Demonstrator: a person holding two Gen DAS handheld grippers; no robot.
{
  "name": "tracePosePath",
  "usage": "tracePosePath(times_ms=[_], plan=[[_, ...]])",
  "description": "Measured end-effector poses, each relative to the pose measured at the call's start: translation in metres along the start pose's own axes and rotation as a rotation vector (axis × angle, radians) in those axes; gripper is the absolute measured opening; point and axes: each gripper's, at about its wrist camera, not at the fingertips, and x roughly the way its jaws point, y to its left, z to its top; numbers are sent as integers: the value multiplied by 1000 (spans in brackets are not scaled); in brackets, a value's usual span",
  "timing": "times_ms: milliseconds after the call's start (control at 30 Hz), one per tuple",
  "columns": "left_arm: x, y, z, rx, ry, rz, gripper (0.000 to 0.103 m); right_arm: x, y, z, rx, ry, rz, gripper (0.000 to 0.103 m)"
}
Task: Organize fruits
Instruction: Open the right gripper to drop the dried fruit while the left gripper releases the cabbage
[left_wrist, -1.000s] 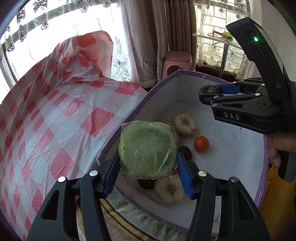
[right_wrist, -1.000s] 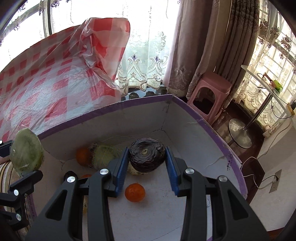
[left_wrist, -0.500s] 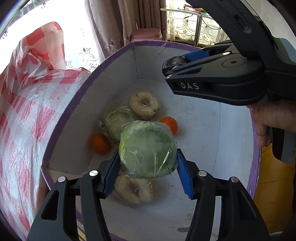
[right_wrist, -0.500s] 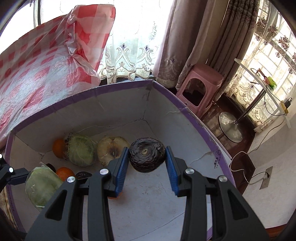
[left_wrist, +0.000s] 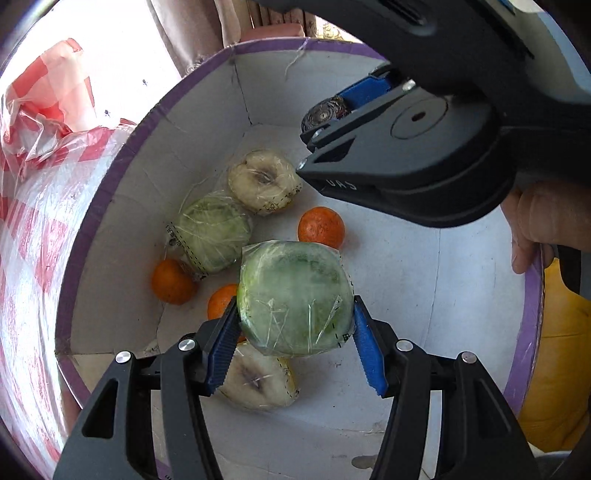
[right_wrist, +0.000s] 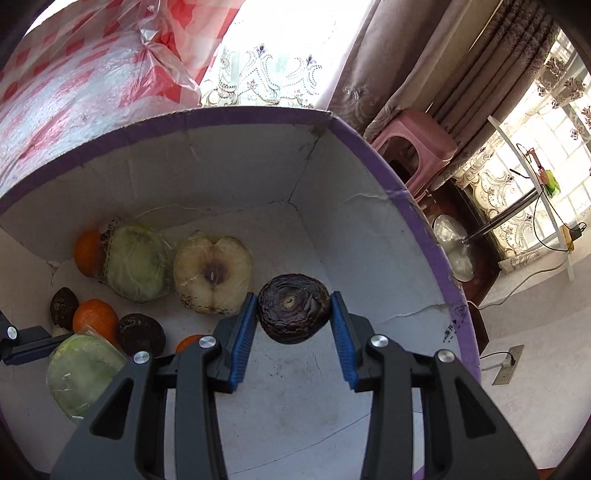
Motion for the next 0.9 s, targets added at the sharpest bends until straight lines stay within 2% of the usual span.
tracePosePath(times_ms=[233, 533, 900], plan=[[12, 3, 0, -10, 47, 5, 57, 1, 3, -3, -13, 1, -18, 42], [19, 7, 6, -21, 49, 1, 57, -2, 4, -4, -20, -13, -30, 56], [17, 11, 3, -38, 43, 0, 60, -5, 3, -4, -27, -25, -38, 62]])
